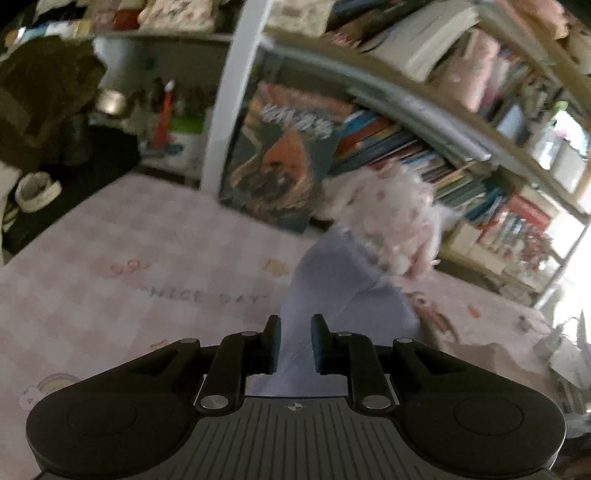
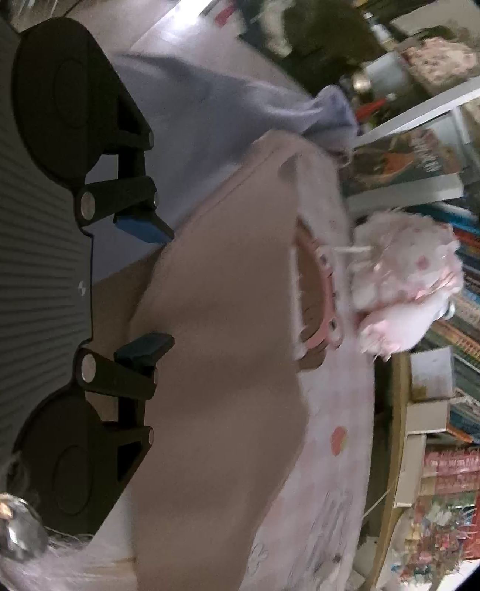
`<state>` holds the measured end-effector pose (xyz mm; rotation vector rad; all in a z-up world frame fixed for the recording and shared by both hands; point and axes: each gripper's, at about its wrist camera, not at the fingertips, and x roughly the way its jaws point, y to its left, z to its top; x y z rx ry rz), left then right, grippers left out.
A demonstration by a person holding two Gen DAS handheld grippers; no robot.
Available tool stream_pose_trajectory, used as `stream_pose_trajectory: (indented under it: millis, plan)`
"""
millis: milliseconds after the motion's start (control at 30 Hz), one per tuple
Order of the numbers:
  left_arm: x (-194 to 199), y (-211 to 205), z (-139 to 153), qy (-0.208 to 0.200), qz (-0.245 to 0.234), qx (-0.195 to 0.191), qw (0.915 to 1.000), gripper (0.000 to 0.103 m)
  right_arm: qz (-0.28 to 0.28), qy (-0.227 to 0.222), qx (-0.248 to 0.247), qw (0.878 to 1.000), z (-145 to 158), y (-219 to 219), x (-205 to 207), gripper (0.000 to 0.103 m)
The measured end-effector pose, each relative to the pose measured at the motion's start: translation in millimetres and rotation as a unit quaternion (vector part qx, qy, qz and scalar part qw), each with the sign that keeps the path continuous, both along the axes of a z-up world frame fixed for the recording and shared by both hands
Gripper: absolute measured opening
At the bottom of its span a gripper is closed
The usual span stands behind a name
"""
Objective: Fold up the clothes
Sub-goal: 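Lay the sweater on the table and open both tools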
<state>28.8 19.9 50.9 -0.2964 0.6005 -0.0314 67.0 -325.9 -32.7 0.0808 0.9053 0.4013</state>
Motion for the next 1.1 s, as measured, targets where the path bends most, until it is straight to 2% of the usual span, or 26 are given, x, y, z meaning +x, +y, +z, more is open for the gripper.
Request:
stream_pose_trajectory:
  millis: [133,300,433,633,833,933,1033,1100]
  plan:
    - [-2,-39,-2,0.005,-0.043,0.031,0.9986,0.020,0.017,-0.027,-0.028,0.999,-5,4,-10,0.053]
    - [5,-95,-18,0.030,-0.100,0.056,0.9930,0.029,0.008,-0.043,-0.047,0.998,-2,2,-15,0.053]
    - [15,-122,-30,0.052,-0.126,0.044,0.9896,0.031,-0.018,-0.038,-0.043,0.998,-3,-17,-20,0.052]
    - [29,-148,-46,0.091,-0.141,0.014,0.9857,0.031,-0.043,-0.040,-0.050,0.997,-3,-37,-34,0.048]
    - [28,-167,-53,0.115,-0.161,0.022,0.9799,0.032,-0.040,-0.045,-0.056,0.997,-1,-42,-43,0.048]
    - [22,-183,-55,0.118,-0.205,0.050,0.9702,0.041,-0.030,-0.046,-0.064,0.996,-4,-39,-43,0.048]
    - [13,-200,-58,0.121,-0.263,0.088,0.9530,0.041,-0.031,-0.046,-0.074,0.996,-6,-38,-40,0.048]
    - [4,-211,-59,0.120,-0.303,0.113,0.9387,0.042,-0.033,-0.046,-0.075,0.996,-7,-39,-38,0.047]
